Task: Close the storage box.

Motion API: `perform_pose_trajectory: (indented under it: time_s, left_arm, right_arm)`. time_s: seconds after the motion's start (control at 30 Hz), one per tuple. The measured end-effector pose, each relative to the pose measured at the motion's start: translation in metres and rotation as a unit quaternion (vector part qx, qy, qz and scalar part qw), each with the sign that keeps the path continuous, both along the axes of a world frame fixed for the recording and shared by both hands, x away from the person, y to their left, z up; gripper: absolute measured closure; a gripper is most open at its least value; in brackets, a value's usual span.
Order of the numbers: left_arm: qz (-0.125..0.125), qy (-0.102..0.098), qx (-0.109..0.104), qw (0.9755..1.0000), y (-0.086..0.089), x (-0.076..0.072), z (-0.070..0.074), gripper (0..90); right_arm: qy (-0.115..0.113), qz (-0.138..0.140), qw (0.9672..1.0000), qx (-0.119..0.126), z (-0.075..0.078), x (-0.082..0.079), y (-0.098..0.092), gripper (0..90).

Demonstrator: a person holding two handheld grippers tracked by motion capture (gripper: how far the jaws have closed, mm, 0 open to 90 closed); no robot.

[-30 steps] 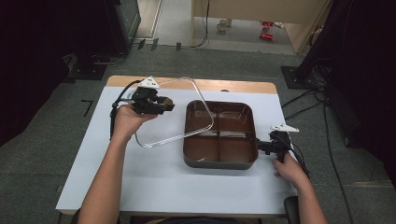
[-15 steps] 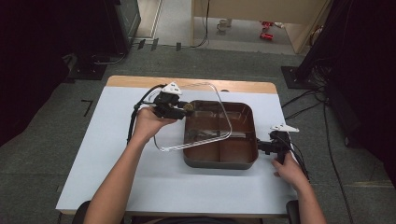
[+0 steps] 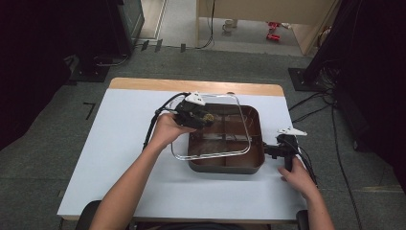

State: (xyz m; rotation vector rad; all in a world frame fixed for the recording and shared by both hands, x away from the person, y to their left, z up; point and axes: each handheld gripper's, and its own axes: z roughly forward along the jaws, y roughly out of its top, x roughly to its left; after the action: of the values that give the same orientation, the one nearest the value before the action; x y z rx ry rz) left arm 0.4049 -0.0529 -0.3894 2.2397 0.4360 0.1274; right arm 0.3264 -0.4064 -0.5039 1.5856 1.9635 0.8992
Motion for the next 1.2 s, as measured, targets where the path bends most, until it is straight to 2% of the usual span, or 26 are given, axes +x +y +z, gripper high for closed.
perform_pose_trajectory:
  time_s: [0.3, 0.5, 0.6, 0.7, 0.83, 0.97, 1.13, 1.2]
  left_arm:
    - [-0.042, -0.008, 0.022, 0.9988, -0.028, -0.004, -0.013, 59.4]
    - [-0.056, -0.009, 0.033, 0.9978, -0.04, -0.004, -0.021, 59.4]
    - [-0.056, 0.001, 0.037, 0.9978, -0.043, -0.001, -0.027, 59.4]
    - [-0.058, 0.004, 0.027, 0.9979, -0.045, 0.0, -0.029, 59.4]
    - [-0.061, -0.003, 0.032, 0.9976, -0.05, 0.0, -0.032, 59.3]
    - [-0.061, -0.002, 0.026, 0.9978, -0.057, 0.0, -0.033, 59.3]
    - [-0.05, 0.017, 0.015, 0.9985, -0.06, 0.001, -0.036, 59.1]
    - [-0.049, 0.015, 0.015, 0.9986, -0.06, 0.001, -0.036, 59.1]
  right_arm:
    - [0.0, 0.0, 1.0, 0.0, 0.0, 0.0, 0.0, 14.2]
    - [0.0, 0.001, 1.0, -0.001, 0.0, 0.0, 0.0, 14.3]
    - [0.0, 0.001, 1.0, -0.001, 0.0, 0.0, 0.0, 14.3]
    - [0.0, 0.001, 1.0, -0.001, 0.0, 0.0, 0.0, 14.3]
    - [0.0, 0.001, 1.0, -0.001, 0.0, 0.0, 0.0, 14.4]
    - [0.0, 0.0, 1.0, -0.002, 0.0, 0.0, 0.0, 14.4]
    - [-0.001, 0.0, 1.0, -0.003, 0.0, 0.0, 0.0, 14.7]
    - [-0.001, 0.0, 1.0, -0.003, 0.0, 0.0, 0.0, 14.6]
